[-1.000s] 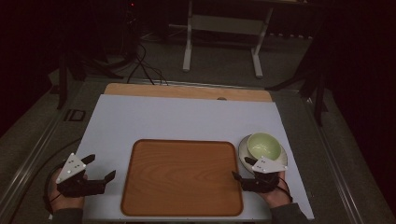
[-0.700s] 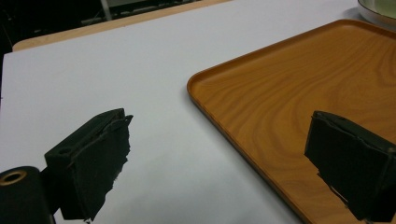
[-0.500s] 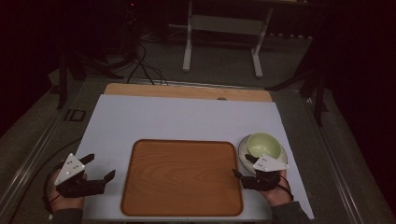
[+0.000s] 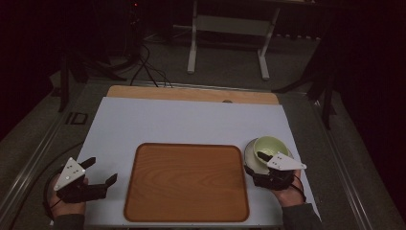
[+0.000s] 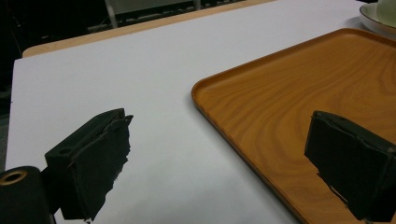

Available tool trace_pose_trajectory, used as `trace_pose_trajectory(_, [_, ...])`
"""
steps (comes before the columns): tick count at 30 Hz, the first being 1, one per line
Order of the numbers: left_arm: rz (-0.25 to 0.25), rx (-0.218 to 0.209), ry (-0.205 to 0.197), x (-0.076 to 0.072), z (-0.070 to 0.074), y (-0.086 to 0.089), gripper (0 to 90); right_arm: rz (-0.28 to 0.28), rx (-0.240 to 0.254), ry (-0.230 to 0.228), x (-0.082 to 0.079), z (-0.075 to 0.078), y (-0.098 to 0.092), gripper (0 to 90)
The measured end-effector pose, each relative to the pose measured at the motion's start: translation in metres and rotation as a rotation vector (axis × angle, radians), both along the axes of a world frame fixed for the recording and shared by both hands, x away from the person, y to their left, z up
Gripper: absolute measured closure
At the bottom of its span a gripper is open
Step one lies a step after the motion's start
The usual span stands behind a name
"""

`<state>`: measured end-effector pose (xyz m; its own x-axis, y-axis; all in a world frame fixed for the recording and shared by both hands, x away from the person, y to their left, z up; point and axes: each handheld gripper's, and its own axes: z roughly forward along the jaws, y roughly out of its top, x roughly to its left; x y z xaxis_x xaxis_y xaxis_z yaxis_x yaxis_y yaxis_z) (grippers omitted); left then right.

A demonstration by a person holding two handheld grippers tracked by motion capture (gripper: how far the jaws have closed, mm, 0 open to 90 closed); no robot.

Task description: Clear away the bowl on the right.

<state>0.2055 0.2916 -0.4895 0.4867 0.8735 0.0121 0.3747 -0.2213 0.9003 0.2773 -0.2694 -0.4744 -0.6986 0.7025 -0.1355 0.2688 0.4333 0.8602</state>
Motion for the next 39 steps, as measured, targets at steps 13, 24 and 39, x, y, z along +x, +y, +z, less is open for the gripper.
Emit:
trace_pose_trajectory(13, [0.0,0.002,-0.008,-0.001,0.001,0.0,6.3,-0.079,-0.024,0.005,0.014,0.001,-0.016,25.1])
trace_pose_trajectory(24, [0.006,0.001,-0.013,-0.001,0.001,0.001,6.3,-0.114,-0.075,0.043,0.019,-0.011,-0.021,24.3])
trace_pose_trajectory(39, [0.011,-0.006,-0.017,-0.002,0.001,0.002,6.3,-0.107,-0.101,0.102,0.026,-0.023,-0.026,44.3])
